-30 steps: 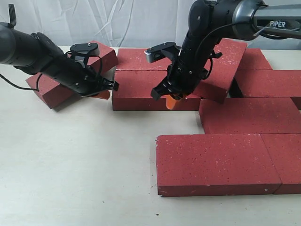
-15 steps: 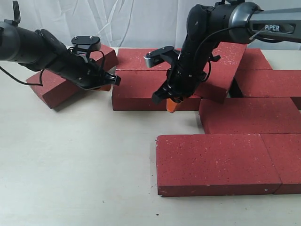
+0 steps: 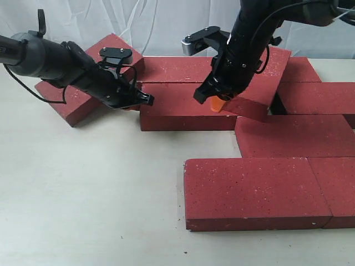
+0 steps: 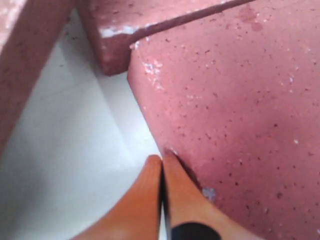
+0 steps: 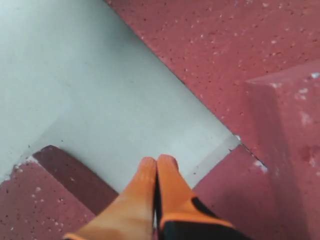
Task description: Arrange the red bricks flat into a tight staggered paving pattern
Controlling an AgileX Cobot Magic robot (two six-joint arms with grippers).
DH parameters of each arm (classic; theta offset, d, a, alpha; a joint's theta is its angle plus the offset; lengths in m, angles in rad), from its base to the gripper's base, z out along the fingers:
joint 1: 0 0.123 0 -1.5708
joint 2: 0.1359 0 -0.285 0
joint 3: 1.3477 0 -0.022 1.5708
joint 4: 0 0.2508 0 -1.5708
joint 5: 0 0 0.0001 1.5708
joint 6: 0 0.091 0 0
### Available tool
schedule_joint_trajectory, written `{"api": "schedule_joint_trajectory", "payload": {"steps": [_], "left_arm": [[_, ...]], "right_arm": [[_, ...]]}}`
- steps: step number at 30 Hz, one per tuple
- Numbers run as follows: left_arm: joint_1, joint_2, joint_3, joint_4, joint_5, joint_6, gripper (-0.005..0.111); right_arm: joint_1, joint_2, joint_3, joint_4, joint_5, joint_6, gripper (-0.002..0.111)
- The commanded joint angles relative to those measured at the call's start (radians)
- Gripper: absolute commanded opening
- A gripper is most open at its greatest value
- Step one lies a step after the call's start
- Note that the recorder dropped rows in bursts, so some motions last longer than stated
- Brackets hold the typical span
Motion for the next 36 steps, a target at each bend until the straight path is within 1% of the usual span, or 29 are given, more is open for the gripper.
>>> {"api": "schedule_joint_trajectory", "payload": {"steps": [1,4,8,12,15,18,20,22,24,29,31,36], "left_arm": [[-0.041,0.015,-0.010,-0.013,0.003,-0.003,0.000],[-0.051,0.015,-0.011,-0.018,-0.016,-0.006,0.000],[-0.051,0.015,-0.011,-0.034,-0.019,-0.006,0.000],[-0.051,0.014,-0.011,-0.029,-0.016,-0.008,0.000],[-0.038,-0.004,-0.011,-0.026,-0.001,-0.027,0.000],[-0.021,-0.021,-0.011,-0.006,0.050,-0.050,0.000],[-0.023,-0.002,-0.011,-0.004,0.063,-0.050,0.000],[-0.036,0.014,-0.011,-0.013,0.048,-0.050,0.000],[-0.051,0.016,-0.013,-0.013,0.024,-0.050,0.000],[-0.082,0.016,-0.025,-0.026,-0.015,-0.052,0.000],[-0.083,0.016,-0.036,-0.033,-0.017,-0.052,0.000],[-0.091,0.040,-0.067,-0.035,-0.023,-0.052,0.000]], "right_arm": [[-0.046,-0.068,0.084,-0.009,-0.052,-0.002,-0.001],[-0.072,-0.110,0.155,-0.008,-0.112,-0.002,-0.001],[-0.090,-0.146,0.202,-0.011,-0.158,-0.002,-0.001],[-0.090,-0.148,0.205,-0.008,-0.166,-0.002,-0.001],[-0.090,-0.150,0.205,-0.008,-0.166,-0.002,-0.001],[-0.090,-0.160,0.207,-0.007,-0.166,-0.002,-0.001],[-0.090,-0.171,0.209,-0.007,-0.169,-0.002,-0.001],[-0.093,-0.185,0.209,-0.016,-0.169,-0.002,-0.001],[-0.111,-0.206,0.209,-0.040,-0.173,-0.002,-0.001],[-0.220,-0.230,0.211,-0.027,-0.185,0.002,-0.001],[-0.244,-0.230,0.211,-0.021,-0.185,0.002,-0.001],[-0.258,-0.230,0.211,0.005,-0.195,0.002,-0.001]]}}
